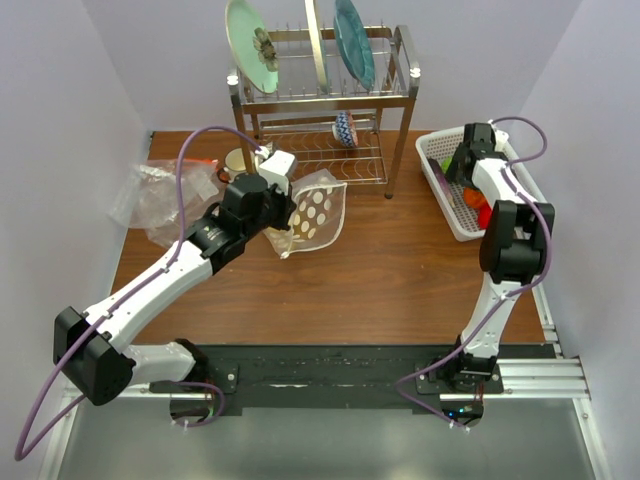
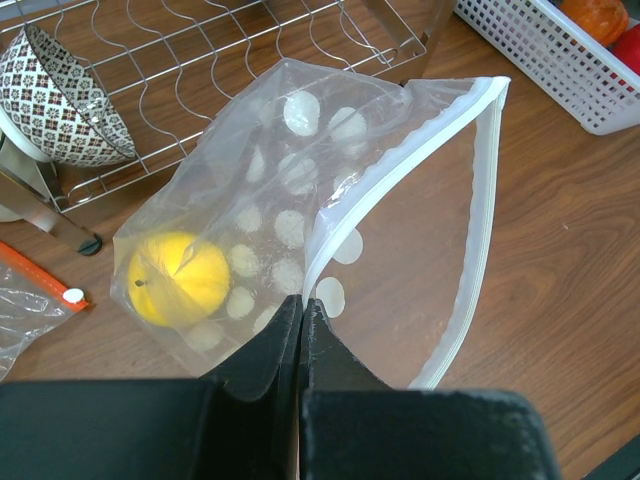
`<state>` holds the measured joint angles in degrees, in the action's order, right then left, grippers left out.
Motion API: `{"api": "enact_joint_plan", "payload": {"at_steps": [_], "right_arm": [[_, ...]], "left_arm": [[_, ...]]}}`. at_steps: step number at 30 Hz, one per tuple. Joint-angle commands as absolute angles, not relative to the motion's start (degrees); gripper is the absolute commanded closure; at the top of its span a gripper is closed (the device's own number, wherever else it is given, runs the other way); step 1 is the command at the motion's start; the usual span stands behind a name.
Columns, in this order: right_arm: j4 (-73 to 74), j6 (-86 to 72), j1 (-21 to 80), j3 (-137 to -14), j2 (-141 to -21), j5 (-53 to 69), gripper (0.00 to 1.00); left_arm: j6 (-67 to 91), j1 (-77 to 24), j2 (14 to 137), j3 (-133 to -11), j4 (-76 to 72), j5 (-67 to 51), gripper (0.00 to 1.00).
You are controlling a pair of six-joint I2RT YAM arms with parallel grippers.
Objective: Place the food in the zip-top bag and seal the zipper
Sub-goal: Pick up the fake vegetable from the bin.
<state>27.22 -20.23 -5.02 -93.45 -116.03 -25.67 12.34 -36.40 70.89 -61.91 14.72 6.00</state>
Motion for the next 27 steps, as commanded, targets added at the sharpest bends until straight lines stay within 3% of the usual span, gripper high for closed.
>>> {"api": "enact_joint_plan", "payload": {"at_steps": [1, 9, 14, 19, 27], "right_arm": [[28.0, -20.0, -6.0, -96.0, -118.3, -28.0, 0.01], [28.0, -20.7, -6.8, -96.1, -120.3, -28.1, 0.09], [26.8, -18.9, -6.8, -94.5, -116.8, -28.9, 0.31], [25.5, -18.0, -6.6, -92.1, -111.4, -29.3, 0.44], [25.8, -18.5, -6.3, -86.8, -99.7, -19.3, 0.48]], "left_arm": [[12.0, -36.0, 69.8, -61.3, 12.0, 6.0, 1.00], [12.0, -36.1, 69.9, -61.3, 12.0, 5.6, 1.00], [12.0, -36.1, 69.9, -61.4, 12.0, 5.7, 1.00], [12.0, -36.1, 69.8, -61.4, 12.1, 5.8, 1.00], [11.9, -36.0, 69.7, -61.5, 12.2, 5.7, 1.00]]}}
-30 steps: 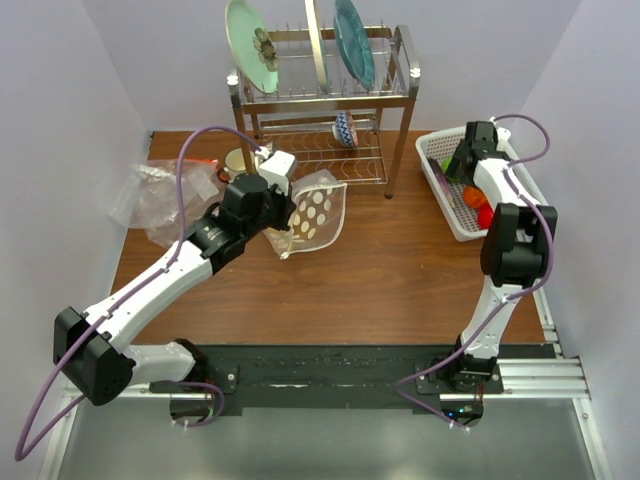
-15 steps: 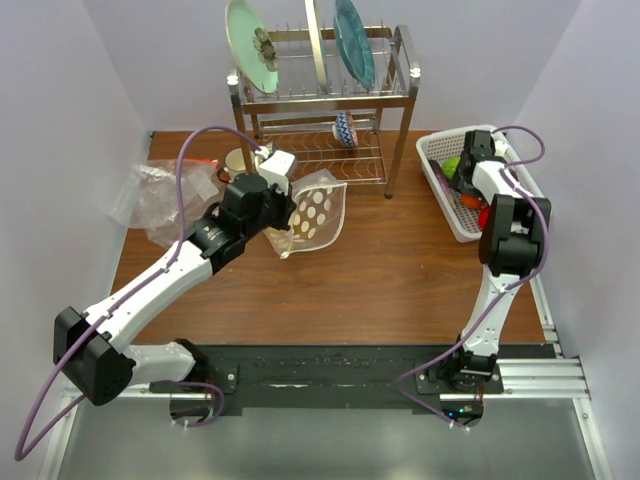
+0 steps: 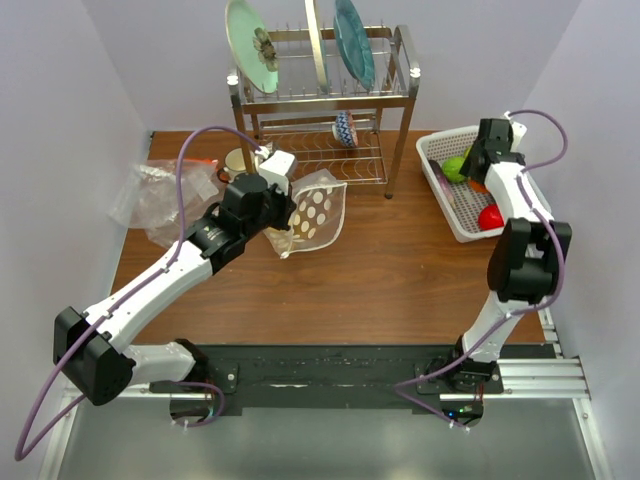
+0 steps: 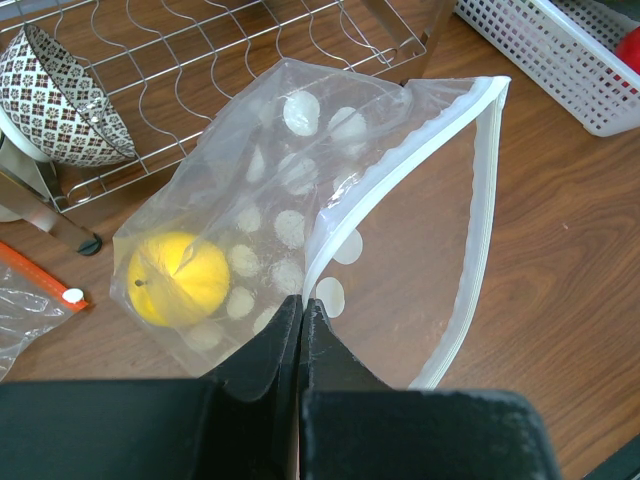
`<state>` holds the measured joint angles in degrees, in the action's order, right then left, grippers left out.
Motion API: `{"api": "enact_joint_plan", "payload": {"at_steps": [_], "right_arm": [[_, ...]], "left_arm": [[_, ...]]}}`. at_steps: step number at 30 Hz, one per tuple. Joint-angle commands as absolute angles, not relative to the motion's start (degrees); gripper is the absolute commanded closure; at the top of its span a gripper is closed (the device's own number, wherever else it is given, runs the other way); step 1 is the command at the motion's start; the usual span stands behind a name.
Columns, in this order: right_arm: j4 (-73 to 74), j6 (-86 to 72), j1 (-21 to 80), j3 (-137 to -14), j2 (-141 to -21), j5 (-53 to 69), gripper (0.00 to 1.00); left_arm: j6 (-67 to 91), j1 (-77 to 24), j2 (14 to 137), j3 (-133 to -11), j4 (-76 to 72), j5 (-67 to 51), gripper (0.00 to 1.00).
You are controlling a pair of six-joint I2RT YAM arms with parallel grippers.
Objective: Place the food in the zip-top bag and seal the zipper
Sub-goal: Pick up the fake vegetable from the bin, then place the fake vegetable in the zipper food storage bag.
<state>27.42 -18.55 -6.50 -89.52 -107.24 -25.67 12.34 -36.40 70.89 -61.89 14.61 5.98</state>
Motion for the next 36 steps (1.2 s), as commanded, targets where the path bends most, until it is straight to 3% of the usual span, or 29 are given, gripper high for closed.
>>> {"api": "enact_joint_plan", "payload": {"at_steps": [1, 8, 19, 28, 36], "right_arm": [[25.7, -19.2, -6.2, -85.9, -96.4, -17.6, 0.48], [21.4, -19.7, -0.1, -73.8, -79.3, -0.2, 0.48], [12.1, -20.2, 23.0, -61.9, -63.7, 21.9, 0.53], [2.8, -22.1, 33.4, -58.5, -64.8, 22.7, 0.55], [6.1, -20.4, 37.6, -63.8, -69.4, 17.2, 0.55]], "left_arm": [[11.9, -36.1, 69.6, -61.5, 12.2, 5.8, 1.00], [11.7, -36.1, 69.5, -61.7, 12.3, 6.2, 1.00], [12.3, -36.2, 70.4, -65.3, 13.6, 4.6, 1.00], [14.8, -37.2, 71.6, -71.0, 18.2, 0.7, 1.00], [16.9, -40.2, 71.3, -73.8, 21.6, -1.2, 1.00]]}}
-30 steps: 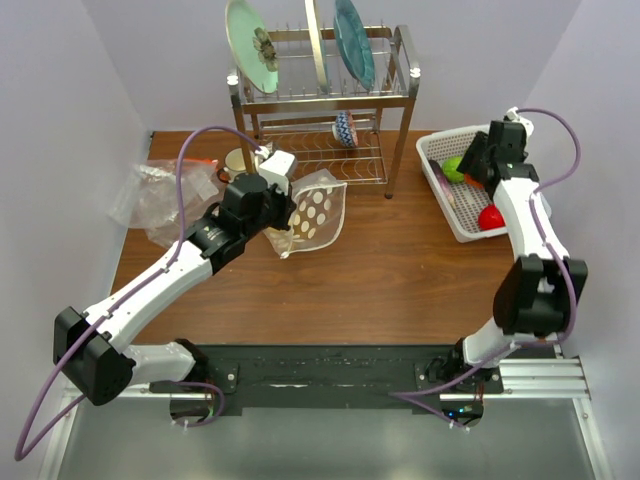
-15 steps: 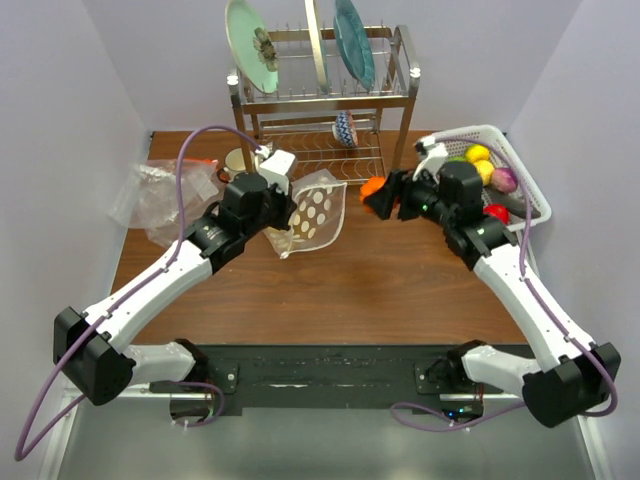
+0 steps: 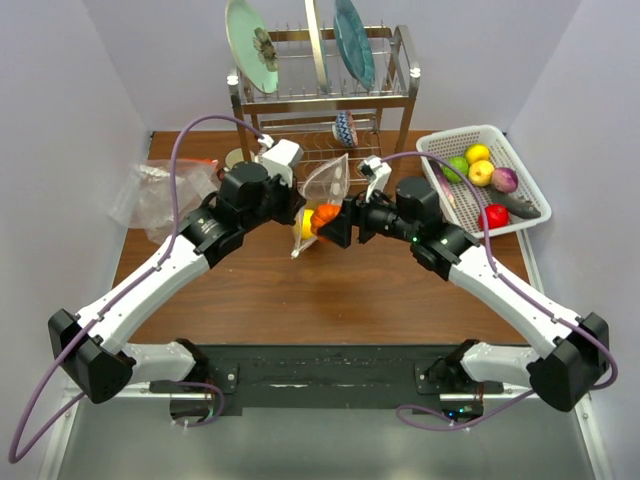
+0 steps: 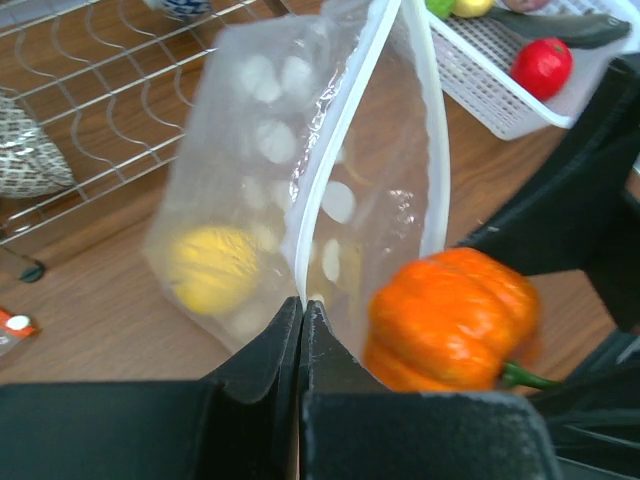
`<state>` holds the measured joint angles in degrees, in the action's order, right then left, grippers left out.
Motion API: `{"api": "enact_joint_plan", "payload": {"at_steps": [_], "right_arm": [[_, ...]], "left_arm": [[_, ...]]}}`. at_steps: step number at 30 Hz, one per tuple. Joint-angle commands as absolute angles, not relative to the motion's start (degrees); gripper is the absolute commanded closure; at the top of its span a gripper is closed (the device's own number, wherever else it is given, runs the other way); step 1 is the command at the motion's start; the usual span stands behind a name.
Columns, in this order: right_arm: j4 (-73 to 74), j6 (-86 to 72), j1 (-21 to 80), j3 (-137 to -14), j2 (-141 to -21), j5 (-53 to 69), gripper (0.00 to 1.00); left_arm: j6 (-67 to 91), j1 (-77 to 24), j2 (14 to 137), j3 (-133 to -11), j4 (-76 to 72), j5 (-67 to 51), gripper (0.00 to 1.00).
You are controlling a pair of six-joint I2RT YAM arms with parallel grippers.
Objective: Place the food in the zip-top bag and seal the zipper
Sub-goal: Place the fake vegetable in the zipper food storage bag.
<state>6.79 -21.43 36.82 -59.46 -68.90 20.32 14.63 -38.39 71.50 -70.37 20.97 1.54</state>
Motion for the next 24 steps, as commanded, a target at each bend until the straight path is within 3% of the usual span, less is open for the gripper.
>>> {"api": "enact_joint_plan", "payload": {"at_steps": [1, 17, 24], "right_arm": [[6.8, -20.1, 37.7, -64.7, -69.6, 16.4, 0.55], [14.2, -19.9, 38.2, -64.4, -72.7, 6.9, 0.55], [12.0, -21.4, 38.2, -61.7, -71.5, 0.4, 0.53]], "left_arm": [[17.0, -40.5, 71.4, -74.3, 21.8, -1.3, 1.00], [20.6, -43.7, 71.1, -74.4, 21.0, -5.2, 1.00], [25.5, -43.6, 71.4, -74.1, 18.5, -12.4, 1.00]]}}
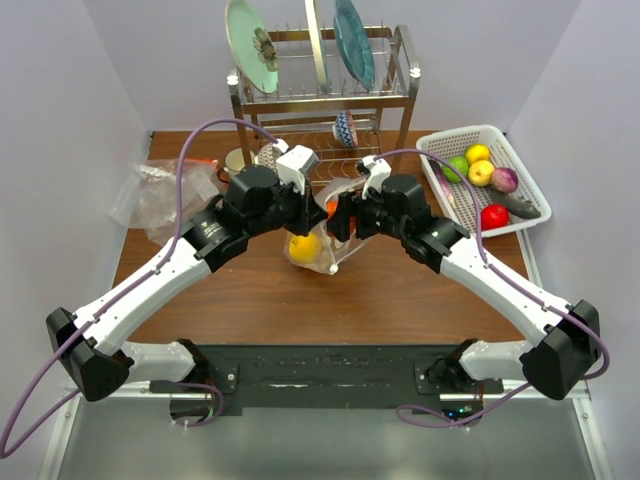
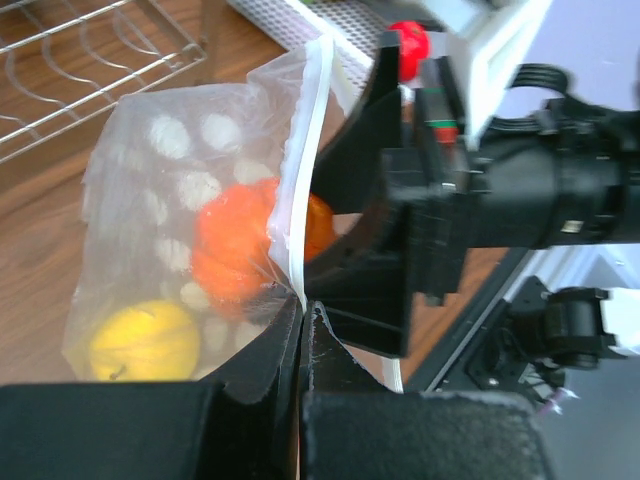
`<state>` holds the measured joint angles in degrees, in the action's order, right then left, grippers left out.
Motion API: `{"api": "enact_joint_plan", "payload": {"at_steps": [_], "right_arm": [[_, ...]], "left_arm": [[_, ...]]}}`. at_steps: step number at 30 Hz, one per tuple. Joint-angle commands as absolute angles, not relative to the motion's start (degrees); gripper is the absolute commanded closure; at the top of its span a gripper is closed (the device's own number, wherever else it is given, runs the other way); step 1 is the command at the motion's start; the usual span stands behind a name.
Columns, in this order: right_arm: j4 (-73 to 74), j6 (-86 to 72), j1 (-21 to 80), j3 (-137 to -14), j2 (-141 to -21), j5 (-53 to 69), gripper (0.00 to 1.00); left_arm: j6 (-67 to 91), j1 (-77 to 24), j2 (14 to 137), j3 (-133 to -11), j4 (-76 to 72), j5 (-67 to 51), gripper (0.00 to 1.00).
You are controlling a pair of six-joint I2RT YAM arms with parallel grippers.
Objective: Place the food in the zip-top bag and seal the zipper
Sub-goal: Place the fake vegetable in the zipper food storage bag.
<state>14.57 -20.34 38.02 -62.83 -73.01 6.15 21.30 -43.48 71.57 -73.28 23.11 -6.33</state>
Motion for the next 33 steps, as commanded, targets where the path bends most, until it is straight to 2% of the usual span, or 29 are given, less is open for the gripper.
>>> {"api": "enact_joint_plan", "payload": {"at_steps": [1, 4, 5, 7, 16, 17, 19, 22, 28, 33], "right_arm": [[11.0, -22.1, 38.3, -60.2, -71.0, 0.1, 0.53], [6.6, -25.0, 38.2, -57.1, -68.6, -2.3, 0.49], [5.2, -26.1, 38.3, -56.6, -67.6, -3.2, 0.44], [4.3, -27.0, 38.2, -55.3, -66.6, -5.4, 0.40], [1.1, -27.6, 38.3, -52.3, -62.9, -9.1, 0.41], [0.8, -27.7, 38.3, -52.2, -62.8, -9.1, 0.38], [1.7, -27.5, 38.3, -52.7, -63.4, -8.8, 0.18], [3.8, -26.7, 38.3, -54.1, -64.0, -8.8, 0.10], [6.1, -25.6, 38.3, -54.6, -60.7, -10.8, 0.08], [9.4, -24.4, 38.2, -56.1, -57.8, -13.4, 0.11]], "left_arm": [[26.2, -43.6, 71.4, -73.5, 17.8, -13.1, 1.00], [28.1, -43.6, 71.5, -72.3, 15.7, -15.1, 1.00], [28.5, -43.6, 71.5, -72.1, 15.1, -15.3, 1.00], [29.0, -43.6, 71.6, -71.8, 14.9, -15.5, 1.00], [31.0, -43.5, 72.0, -71.3, 13.4, -17.9, 1.00], [31.2, -43.6, 72.1, -71.2, 13.4, -18.4, 1.00], [31.1, -43.5, 72.1, -71.3, 13.4, -18.5, 1.00], [31.0, -43.5, 72.1, -71.5, 13.4, -18.2, 1.00], [29.2, -42.5, 72.5, -72.9, 15.5, -16.8, 1.00], [28.5, -41.0, 72.4, -72.7, 15.9, -16.8, 1.00]]}}
